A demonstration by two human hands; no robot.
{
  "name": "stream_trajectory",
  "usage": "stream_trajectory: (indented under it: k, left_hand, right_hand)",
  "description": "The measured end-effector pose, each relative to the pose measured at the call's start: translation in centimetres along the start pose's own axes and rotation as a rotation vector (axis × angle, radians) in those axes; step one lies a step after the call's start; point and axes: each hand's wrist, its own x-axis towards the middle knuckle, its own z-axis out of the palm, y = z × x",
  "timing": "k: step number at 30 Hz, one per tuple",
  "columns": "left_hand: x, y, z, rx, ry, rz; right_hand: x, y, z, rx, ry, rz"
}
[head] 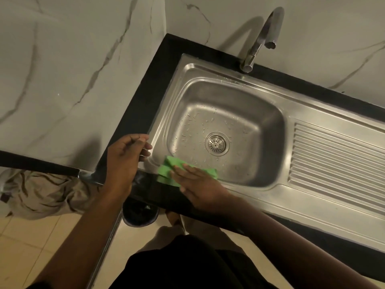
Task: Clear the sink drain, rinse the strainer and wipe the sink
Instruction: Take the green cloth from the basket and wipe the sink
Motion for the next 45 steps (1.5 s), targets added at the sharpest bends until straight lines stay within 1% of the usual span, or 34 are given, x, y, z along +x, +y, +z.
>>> stream_trajectory:
  k: [3,5,9,14,18,22,24,27,30,32,33,35,38,42,45]
  left_hand:
    - [0.4,0.6,0.6,-0.047,0.030,0.021]
    - [1.0,0.9,0.7,-0.067,0.063,0.014]
    - [2.0,1.1,1.1,-0.075,0.102,-0.018]
    - [2.2,1.6,1.7,-0.094,0.124,-0.042]
    - [1.3,2.1,2.0,-0.103,0.140,-0.022]
    - [0.3,2.2,1.6,-0.107,0.155,-0.057]
    - [0.1,2.2,1.5,-0.080,0.139,-0.067]
    - [0.3,2.1,1.7,-0.105,0.123,-0.059]
    - [1.1,2.1,2.2,-0.129,0.112,-0.048]
    - [1.7,2.1,2.7,-0.131,0.091,-0.038]
    - [1.9,2.1,2.9,-0.121,0.079,-0.037]
    - [2.3,2.1,3.3,-0.091,0.064,-0.037]
    - [3.1,2.4,3.9,-0.043,0.054,-0.030]
    - [4.4,3.3,5.2,-0.052,0.038,-0.021]
    - [5.2,3.4,5.9,-0.062,0.036,-0.034]
  right_hand:
    - [4.3,-2.9,0.0,-0.080,0.013,-0.057]
    - [5.9,-3.5,0.0,-0.141,0.015,-0.072]
    - [7.5,-3.4,0.2,-0.137,0.046,-0.081]
    - [11.6,-1.7,-1.2,-0.018,0.160,0.055]
    - [14.8,1.0,-2.7,-0.006,0.228,0.120]
    - [20.0,5.0,-7.8,0.118,0.278,0.265]
    - [21.5,6.5,-10.1,0.175,0.266,0.277]
    - [20.7,6.3,-10.1,0.245,0.253,0.208]
    - [17.1,4.3,-7.9,0.303,0.188,0.074]
    - [14.0,2.6,-5.5,0.301,0.119,-0.046]
    - [12.7,1.7,-4.4,0.295,0.061,-0.076]
    - [10.8,0.1,-3.3,0.249,-0.053,-0.081]
    - [9.4,-1.0,-3.7,0.171,-0.122,-0.140]
    - [7.7,-0.9,-3.6,0.001,-0.140,-0.323]
    - [8.2,-0.2,-3.2,-0.096,-0.022,-0.362]
